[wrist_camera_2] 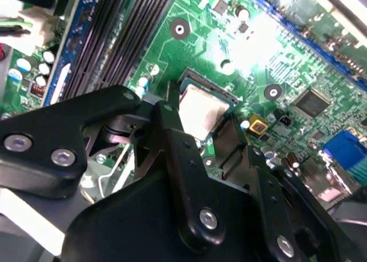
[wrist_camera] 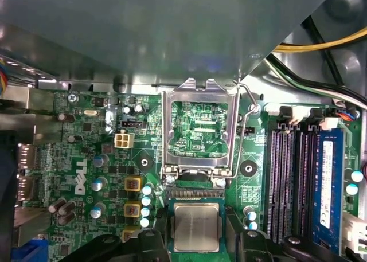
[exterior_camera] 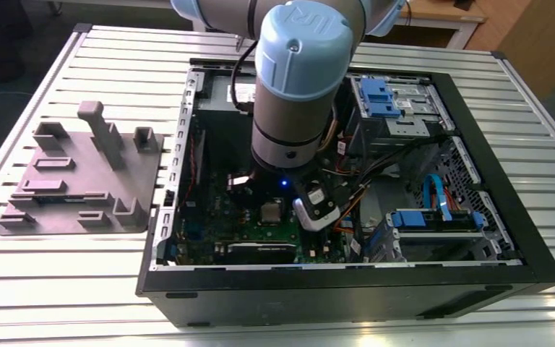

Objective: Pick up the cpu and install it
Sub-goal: 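Place the cpu into insertion slot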

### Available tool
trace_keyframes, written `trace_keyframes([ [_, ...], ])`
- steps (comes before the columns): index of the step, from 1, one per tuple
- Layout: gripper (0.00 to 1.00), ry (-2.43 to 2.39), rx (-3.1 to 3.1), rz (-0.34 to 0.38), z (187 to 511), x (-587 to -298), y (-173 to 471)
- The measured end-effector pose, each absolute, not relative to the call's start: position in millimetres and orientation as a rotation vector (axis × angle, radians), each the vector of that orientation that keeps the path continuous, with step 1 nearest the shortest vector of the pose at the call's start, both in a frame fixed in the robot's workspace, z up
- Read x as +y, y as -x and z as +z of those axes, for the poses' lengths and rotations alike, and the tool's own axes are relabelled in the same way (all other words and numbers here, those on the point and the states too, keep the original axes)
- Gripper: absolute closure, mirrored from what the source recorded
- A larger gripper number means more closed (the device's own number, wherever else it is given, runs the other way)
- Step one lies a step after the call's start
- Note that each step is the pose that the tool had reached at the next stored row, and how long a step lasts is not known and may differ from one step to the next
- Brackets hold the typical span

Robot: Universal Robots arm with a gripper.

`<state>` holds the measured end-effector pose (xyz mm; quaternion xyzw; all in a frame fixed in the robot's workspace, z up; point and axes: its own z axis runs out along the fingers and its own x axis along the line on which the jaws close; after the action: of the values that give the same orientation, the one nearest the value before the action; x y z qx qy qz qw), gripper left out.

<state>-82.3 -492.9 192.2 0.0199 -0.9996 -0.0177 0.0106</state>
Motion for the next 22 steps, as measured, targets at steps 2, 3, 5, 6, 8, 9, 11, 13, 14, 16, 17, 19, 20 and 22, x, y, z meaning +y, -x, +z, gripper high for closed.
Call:
trace_keyframes([
  [2,0.53,-0.062,-3.119,-0.056,192.5,-492.8,82.2],
  [3,0.53,-0.062,-3.119,-0.055,192.2,-492.9,82.2],
  [5,0.53,-0.061,-3.119,-0.055,191.4,-492.9,82.6],
  [6,0.53,-0.058,-3.119,-0.055,191.0,-492.9,82.7],
  [8,0.53,-0.051,-3.119,-0.055,190.6,-492.9,83.1],
  [9,0.53,-0.051,-3.119,-0.055,190.4,-492.9,83.2],
  [11,0.53,-0.051,-3.119,-0.056,189.8,-492.9,83.2],
  [13,0.53,-0.051,-3.119,-0.057,188.5,-492.9,83.3],
  [14,0.53,-0.051,-3.119,-0.056,188.0,-493.0,83.3],
  [16,0.53,-0.051,-3.119,-0.057,187.6,-493.0,83.3],
  [17,0.53,-0.051,-3.119,-0.057,187.4,-493.0,83.3],
  [19,0.53,-0.051,-3.119,-0.058,187.3,-492.9,83.3],
  [20,0.53,-0.051,-3.119,-0.058,187.3,-492.9,83.3],
  [22,0.53,-0.051,-3.119,-0.058,187.3,-492.9,83.3],
])
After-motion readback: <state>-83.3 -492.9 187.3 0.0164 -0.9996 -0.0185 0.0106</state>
